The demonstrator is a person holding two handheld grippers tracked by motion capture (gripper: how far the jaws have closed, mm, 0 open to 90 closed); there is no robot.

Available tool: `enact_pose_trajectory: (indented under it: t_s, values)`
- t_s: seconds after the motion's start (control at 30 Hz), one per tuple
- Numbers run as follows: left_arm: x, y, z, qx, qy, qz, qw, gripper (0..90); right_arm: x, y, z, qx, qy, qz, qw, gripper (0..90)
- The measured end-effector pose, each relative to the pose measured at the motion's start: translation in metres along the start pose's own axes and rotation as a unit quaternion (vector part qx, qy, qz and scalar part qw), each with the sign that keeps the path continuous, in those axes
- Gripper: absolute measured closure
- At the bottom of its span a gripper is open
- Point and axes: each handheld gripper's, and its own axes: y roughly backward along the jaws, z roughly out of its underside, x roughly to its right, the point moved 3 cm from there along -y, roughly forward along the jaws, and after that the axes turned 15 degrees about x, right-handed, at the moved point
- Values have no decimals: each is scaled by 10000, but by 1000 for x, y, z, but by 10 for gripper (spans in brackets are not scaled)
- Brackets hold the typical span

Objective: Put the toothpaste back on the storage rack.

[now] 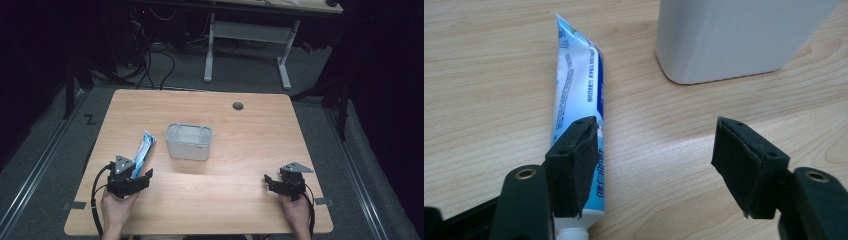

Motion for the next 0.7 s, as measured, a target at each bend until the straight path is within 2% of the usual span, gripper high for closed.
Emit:
enact_pose_trajectory:
  t_s: [0.23, 0.43, 0.7]
  values:
    - [-10, -4, -4, -61, -20, -81, 9999, 362, 0, 0, 0, 0, 2, -2, 10000, 289]
    - [-19, -12, -12, -238, -202, -213, 9993, 362, 0, 0, 0, -1, 1, -1, 10000, 289]
    - [-25, -25, -21, -411, -342, -304, 9981, 364, 0, 0, 0, -1, -1, -1, 10000, 289]
